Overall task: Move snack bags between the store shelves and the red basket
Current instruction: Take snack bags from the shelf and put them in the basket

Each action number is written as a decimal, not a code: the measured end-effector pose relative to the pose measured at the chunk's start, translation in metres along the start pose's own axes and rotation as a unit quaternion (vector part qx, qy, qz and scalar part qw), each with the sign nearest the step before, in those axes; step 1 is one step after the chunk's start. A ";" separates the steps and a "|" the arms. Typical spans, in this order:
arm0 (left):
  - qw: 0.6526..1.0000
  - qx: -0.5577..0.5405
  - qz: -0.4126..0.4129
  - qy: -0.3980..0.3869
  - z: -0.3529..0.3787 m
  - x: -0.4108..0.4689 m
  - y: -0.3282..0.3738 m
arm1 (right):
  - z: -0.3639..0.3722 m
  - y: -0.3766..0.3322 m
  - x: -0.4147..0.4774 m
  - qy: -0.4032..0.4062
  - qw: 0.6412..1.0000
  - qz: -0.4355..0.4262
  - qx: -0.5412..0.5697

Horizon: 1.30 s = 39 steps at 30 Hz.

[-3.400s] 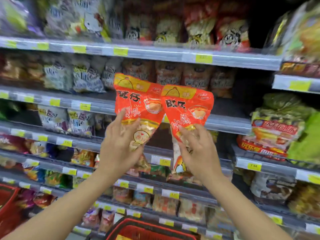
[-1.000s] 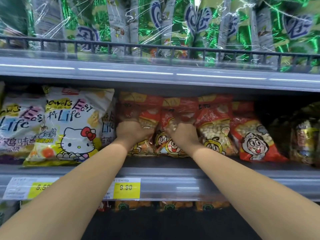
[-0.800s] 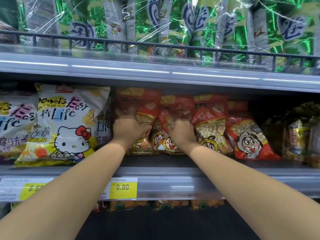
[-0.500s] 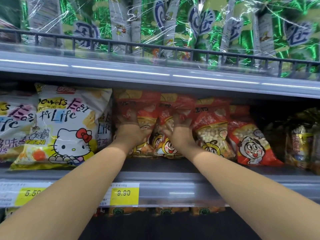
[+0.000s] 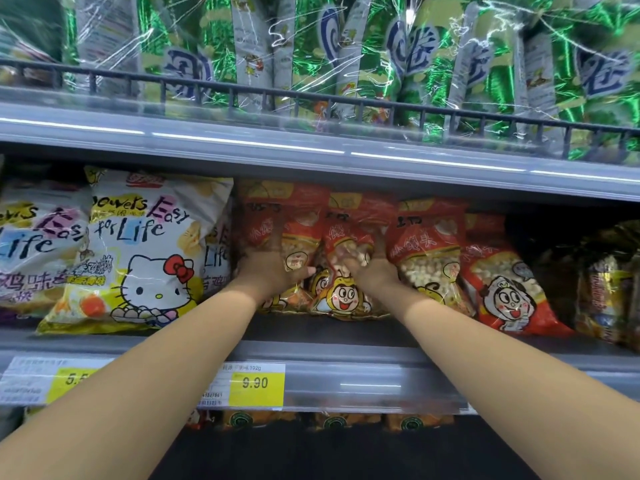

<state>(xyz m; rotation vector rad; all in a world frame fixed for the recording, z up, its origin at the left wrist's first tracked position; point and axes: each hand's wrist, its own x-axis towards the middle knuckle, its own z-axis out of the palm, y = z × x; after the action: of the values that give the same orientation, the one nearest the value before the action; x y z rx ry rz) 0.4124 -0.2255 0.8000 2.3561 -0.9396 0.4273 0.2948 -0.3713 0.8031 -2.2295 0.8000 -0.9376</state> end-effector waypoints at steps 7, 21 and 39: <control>0.996 0.062 -0.050 -0.030 0.002 0.010 -0.001 | 0.000 -0.001 0.001 -0.006 1.000 -0.009 0.007; 0.982 0.185 -0.039 0.004 -0.032 -0.048 0.035 | -0.045 -0.006 -0.041 0.030 0.958 -0.047 -0.283; 0.958 0.163 0.142 0.191 0.067 -0.333 0.075 | -0.062 0.157 -0.296 0.166 0.894 -0.292 -0.297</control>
<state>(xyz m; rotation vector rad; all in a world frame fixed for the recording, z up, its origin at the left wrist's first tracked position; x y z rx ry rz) 0.1309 -0.1359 0.6168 2.2945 -1.0814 1.1865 0.0316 -0.2810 0.6064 -2.9869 0.6131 -1.5531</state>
